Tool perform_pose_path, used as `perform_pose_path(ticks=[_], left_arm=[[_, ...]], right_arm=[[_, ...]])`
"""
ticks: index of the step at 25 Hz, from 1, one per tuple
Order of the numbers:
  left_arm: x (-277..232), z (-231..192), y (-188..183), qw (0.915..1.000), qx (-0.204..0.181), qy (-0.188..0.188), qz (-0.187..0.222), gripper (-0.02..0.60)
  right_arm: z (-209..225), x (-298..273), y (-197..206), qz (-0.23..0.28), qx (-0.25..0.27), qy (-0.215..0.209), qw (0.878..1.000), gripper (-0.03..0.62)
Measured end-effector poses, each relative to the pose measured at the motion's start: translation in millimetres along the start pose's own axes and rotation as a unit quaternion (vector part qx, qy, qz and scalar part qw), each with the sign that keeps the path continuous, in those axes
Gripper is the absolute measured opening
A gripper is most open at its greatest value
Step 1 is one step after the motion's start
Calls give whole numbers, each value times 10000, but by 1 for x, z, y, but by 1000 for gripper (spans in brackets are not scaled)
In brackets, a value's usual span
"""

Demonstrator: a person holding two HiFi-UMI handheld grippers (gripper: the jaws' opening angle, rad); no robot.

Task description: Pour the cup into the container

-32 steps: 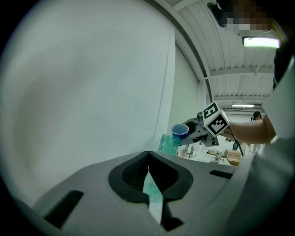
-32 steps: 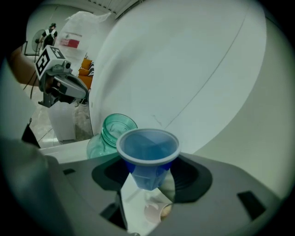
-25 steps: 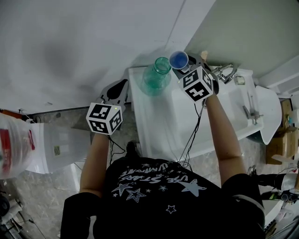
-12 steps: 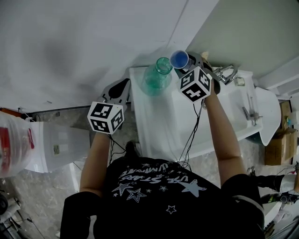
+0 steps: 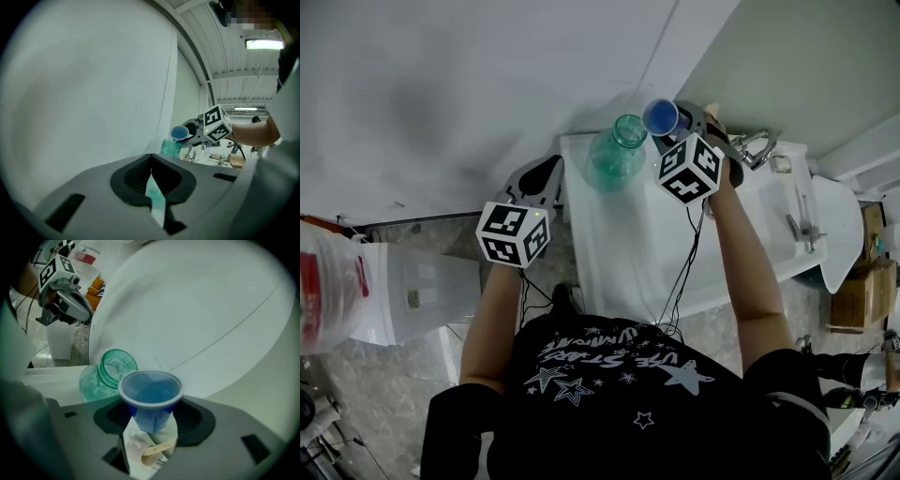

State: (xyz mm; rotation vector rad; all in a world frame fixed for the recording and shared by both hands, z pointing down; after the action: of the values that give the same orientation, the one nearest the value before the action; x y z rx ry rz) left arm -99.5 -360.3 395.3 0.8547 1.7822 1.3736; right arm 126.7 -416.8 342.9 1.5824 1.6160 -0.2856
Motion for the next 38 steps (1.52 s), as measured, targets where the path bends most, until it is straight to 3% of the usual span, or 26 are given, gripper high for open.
perform_pose_path(ticks=[26,38], left_arm=[[4,0,-3,10000,33,-24,48,12],[6,2,-5,10000,-8,-8,55,12]], right_arm=[[7,5,-3,-126,366,331,9987,262],[9,8,4,353,-552,97,9978,262]])
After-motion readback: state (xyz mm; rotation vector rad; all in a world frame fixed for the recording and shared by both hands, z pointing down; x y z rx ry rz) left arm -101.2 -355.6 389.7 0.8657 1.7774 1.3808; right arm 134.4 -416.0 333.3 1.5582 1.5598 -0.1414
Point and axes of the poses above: the fingertips, and each gripper's own axes: x backward along the fingers, z to its right, y out of its underside, the point moved 5 cm from there along x, backward along the fingers, and after that the axes turned 11 degrees about -y, right-handed, at the moved point
